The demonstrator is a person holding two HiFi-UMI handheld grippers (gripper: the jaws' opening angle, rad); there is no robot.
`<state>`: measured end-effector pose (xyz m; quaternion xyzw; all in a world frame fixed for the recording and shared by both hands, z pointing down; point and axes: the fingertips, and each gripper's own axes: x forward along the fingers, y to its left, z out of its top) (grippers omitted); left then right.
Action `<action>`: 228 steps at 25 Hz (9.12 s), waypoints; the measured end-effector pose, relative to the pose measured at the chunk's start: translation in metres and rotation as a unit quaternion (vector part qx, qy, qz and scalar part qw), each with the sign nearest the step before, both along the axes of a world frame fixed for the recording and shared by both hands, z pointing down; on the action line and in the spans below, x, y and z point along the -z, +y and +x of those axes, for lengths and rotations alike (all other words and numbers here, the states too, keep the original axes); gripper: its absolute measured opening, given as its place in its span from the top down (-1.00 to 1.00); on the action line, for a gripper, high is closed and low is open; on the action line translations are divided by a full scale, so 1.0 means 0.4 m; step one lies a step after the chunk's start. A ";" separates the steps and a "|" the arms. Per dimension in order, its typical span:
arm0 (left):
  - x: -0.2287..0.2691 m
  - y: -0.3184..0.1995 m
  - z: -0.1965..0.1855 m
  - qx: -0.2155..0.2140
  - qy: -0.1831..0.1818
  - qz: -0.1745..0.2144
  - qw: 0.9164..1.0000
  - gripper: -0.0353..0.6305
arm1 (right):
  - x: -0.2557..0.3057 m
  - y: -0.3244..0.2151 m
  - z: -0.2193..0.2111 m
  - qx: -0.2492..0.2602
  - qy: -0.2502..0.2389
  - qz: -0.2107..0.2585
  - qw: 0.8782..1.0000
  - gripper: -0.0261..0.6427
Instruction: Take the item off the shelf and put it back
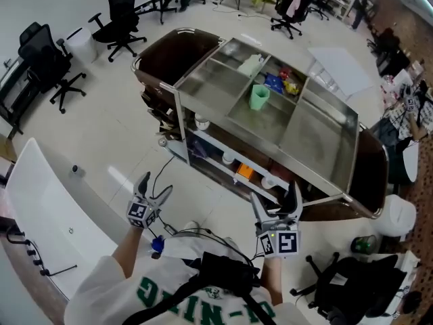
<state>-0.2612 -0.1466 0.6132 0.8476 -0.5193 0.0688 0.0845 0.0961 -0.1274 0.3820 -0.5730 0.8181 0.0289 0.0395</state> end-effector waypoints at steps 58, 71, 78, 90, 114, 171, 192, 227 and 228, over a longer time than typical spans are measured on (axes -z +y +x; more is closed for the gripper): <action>-0.252 -0.799 0.377 -0.050 -0.046 -0.082 0.994 -0.60 | -0.146 0.056 -0.036 -0.095 0.075 -0.171 0.978 -0.63; -0.298 -0.924 0.367 0.019 -0.035 -0.105 0.994 -0.50 | -0.152 0.051 -0.045 -0.097 0.040 -0.176 0.979 -0.63; -0.228 -0.931 0.371 0.002 -0.051 -0.091 0.995 -0.27 | -0.171 0.074 -0.039 -0.094 0.040 -0.189 0.977 -0.63; -0.196 -0.766 0.408 -0.046 -0.033 -0.052 0.997 -0.27 | -0.163 0.066 -0.022 -0.063 0.035 -0.157 0.985 -0.63; 0.320 -0.161 0.502 -0.127 0.016 0.022 0.992 -0.27 | -0.042 0.071 0.150 -0.048 -0.059 -0.034 0.997 -0.63; 0.498 0.024 0.475 -0.160 0.087 0.080 0.980 -0.27 | -0.040 0.079 0.113 -0.011 -0.067 -0.033 0.997 -0.63; 0.203 0.112 0.494 -0.159 -0.007 -0.038 0.986 -0.27 | -0.118 0.124 0.167 -0.041 -0.059 -0.072 0.995 -0.63; -0.881 -0.146 0.615 -0.191 -0.028 -0.060 0.979 -0.27 | -1.092 -0.128 0.056 0.051 -0.011 -0.056 0.997 -0.63; -0.915 -0.169 0.609 -0.190 -0.028 -0.054 0.980 -0.27 | -1.128 -0.147 0.046 0.053 -0.008 -0.049 0.997 -0.63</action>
